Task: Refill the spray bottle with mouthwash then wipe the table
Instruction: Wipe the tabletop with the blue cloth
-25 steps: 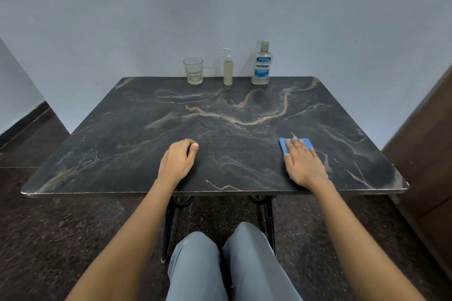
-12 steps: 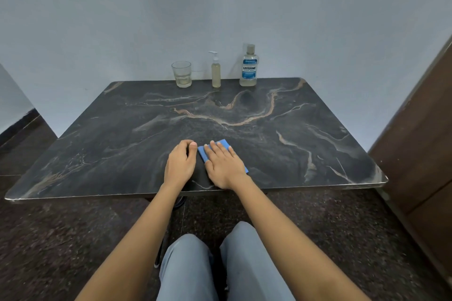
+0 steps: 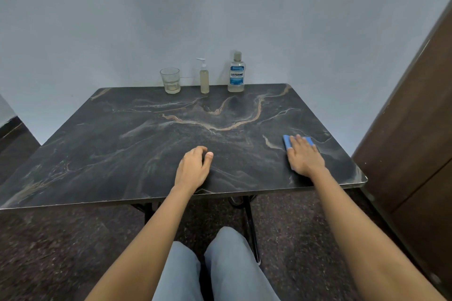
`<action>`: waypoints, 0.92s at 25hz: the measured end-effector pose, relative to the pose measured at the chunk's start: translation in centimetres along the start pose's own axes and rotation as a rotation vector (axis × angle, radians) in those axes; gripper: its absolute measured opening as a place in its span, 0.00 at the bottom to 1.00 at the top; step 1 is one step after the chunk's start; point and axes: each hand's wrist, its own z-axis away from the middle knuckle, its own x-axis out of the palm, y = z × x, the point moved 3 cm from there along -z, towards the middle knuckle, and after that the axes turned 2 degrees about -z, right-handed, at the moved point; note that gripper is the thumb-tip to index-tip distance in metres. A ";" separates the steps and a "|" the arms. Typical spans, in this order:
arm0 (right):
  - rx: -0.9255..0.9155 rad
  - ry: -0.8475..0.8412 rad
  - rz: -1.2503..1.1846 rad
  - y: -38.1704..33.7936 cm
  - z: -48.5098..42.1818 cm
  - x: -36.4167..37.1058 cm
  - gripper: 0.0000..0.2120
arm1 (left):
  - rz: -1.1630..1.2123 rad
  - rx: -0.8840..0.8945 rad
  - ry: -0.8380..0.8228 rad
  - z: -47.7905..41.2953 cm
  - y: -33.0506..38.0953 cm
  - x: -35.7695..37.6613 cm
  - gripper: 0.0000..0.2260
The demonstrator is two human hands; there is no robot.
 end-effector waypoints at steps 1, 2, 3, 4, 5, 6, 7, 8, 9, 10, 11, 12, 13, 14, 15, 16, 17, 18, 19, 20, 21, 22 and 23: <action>0.031 0.005 0.000 0.7 0.9 0.1 0.26 | -0.015 0.009 -0.007 -0.2 0.3 0.2 0.18; 0.059 0.009 0.006 0.8 1.9 0.3 0.26 | -0.024 0.015 -0.012 -0.4 0.6 0.5 0.18; 0.077 0.010 0.018 0.5 2.9 0.6 0.26 | -0.027 0.019 -0.016 -0.5 0.9 0.7 0.18; 0.081 0.008 0.033 -0.2 4.0 0.9 0.27 | -0.027 0.022 -0.019 -0.7 1.2 0.9 0.18; 0.067 0.002 0.049 -1.2 5.1 1.4 0.27 | -0.023 0.025 -0.023 -1.0 1.5 1.1 0.18; 0.028 -0.005 0.069 -2.6 6.2 1.9 0.27 | -0.017 0.028 -0.028 -1.3 1.7 1.3 0.18; -0.032 -0.012 0.088 -4.3 7.2 2.6 0.27 | -0.015 0.032 -0.033 -1.5 1.8 1.5 0.18; -0.109 -0.019 0.101 -6.3 8.1 3.4 0.27 | -0.015 0.037 -0.037 -1.8 1.9 1.6 0.19; -0.201 -0.030 0.104 -8.6 8.6 4.3 0.27 | -0.017 0.042 -0.036 -2.0 1.9 1.8 0.18; -0.294 -0.047 0.095 -11.0 8.9 5.1 0.27 | -0.015 0.044 -0.029 -2.3 1.8 1.9 0.18; -0.370 -0.072 0.077 -13.2 8.7 5.9 0.27 | -0.008 0.039 -0.017 -2.4 1.7 2.1 0.17; -0.420 -0.100 0.051 -15.0 8.2 6.3 0.27 | 0.005 0.027 -0.005 -2.5 1.5 2.1 0.16; -0.444 -0.120 0.024 -16.2 7.1 6.5 0.27 | 0.022 0.012 0.005 -2.7 1.5 2.1 0.16; -0.448 -0.133 0.007 -17.0 5.7 6.5 0.26 | 0.038 0.000 0.013 -2.9 1.4 2.1 0.15; -0.442 -0.142 -0.002 -17.3 3.8 6.3 0.26 | 0.044 -0.005 0.020 -3.4 1.3 2.2 0.15; -0.427 -0.144 -0.004 -17.2 1.9 6.0 0.26 | 0.039 -0.001 0.025 -3.8 1.3 2.2 0.15; -0.405 -0.140 -0.001 -16.9 0.3 5.6 0.26 | 0.022 0.008 0.027 -4.0 1.2 2.0 0.15; -0.381 -0.133 0.006 -16.3 -1.7 5.1 0.26 | -0.002 0.012 0.029 -4.4 1.1 1.9 0.15; -0.352 -0.124 0.014 -15.4 -3.7 4.5 0.26 | -0.026 0.009 0.028 -5.0 0.9 2.0 0.16; -0.315 -0.111 0.016 -14.2 -5.5 3.8 0.26 | -0.046 0.004 0.025 -5.5 0.7 2.1 0.17; -0.273 -0.092 0.011 -12.7 -7.1 3.0 0.26 | -0.061 -0.002 0.018 -5.9 0.4 2.1 0.17; -0.234 -0.069 0.010 -10.8 -8.6 2.1 0.25 | -0.073 -0.007 0.013 -6.4 0.1 2.3 0.17; -0.197 -0.046 0.013 -8.8 -9.8 1.2 0.25 | -0.085 -0.009 0.010 -6.8 -0.2 2.3 0.17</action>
